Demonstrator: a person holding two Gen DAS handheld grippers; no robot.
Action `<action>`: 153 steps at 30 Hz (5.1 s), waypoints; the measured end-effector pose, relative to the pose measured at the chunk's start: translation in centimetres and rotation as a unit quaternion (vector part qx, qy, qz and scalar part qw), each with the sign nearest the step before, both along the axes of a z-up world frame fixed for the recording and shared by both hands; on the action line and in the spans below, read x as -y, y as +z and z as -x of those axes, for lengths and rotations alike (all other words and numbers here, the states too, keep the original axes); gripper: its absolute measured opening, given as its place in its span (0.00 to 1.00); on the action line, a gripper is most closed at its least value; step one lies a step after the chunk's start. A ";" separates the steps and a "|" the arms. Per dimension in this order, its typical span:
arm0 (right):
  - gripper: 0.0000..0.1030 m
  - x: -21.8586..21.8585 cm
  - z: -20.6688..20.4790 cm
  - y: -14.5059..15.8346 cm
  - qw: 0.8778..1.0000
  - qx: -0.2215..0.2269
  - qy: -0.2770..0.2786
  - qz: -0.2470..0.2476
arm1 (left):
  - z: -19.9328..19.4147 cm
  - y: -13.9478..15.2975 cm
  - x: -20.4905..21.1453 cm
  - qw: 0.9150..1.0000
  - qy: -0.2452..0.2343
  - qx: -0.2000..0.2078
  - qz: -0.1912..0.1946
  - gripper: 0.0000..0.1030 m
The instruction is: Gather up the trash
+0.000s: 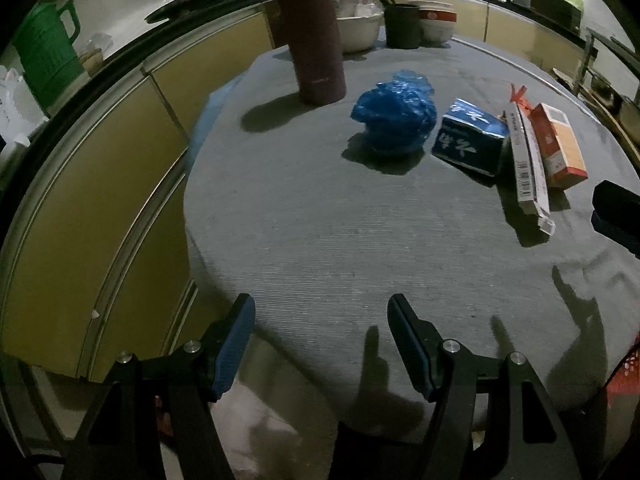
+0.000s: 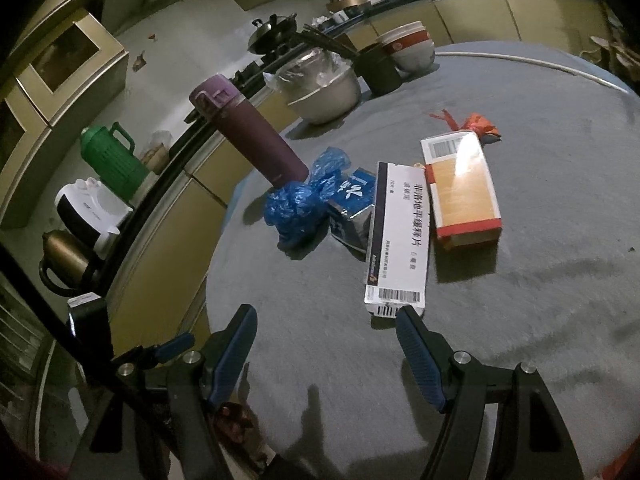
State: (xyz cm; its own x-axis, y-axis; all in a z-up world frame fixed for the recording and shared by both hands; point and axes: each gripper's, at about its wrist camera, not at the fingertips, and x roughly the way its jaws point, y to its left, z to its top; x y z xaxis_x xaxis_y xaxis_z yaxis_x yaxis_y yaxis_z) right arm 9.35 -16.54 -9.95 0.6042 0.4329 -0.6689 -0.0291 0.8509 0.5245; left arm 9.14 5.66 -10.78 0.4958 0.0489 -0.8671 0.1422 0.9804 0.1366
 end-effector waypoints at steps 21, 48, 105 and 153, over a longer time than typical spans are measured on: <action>0.55 0.3 -6.6 -4.7 0.992 -0.085 -0.053 0.071 | -9.0 1.2 -2.1 0.998 -0.012 0.003 0.068 0.67; 0.47 4.7 0.5 -2.0 0.999 -0.017 -0.040 0.011 | -16.4 -1.1 5.4 0.978 -0.085 -0.029 0.189 0.57; 0.47 12.2 14.4 2.6 0.989 0.081 -0.119 0.013 | 6.3 9.6 15.6 0.970 -0.193 0.149 0.016 0.45; 0.47 21.6 23.9 1.6 0.963 0.081 -0.256 -0.020 | 11.3 9.1 27.2 0.930 -0.347 0.112 0.043 0.45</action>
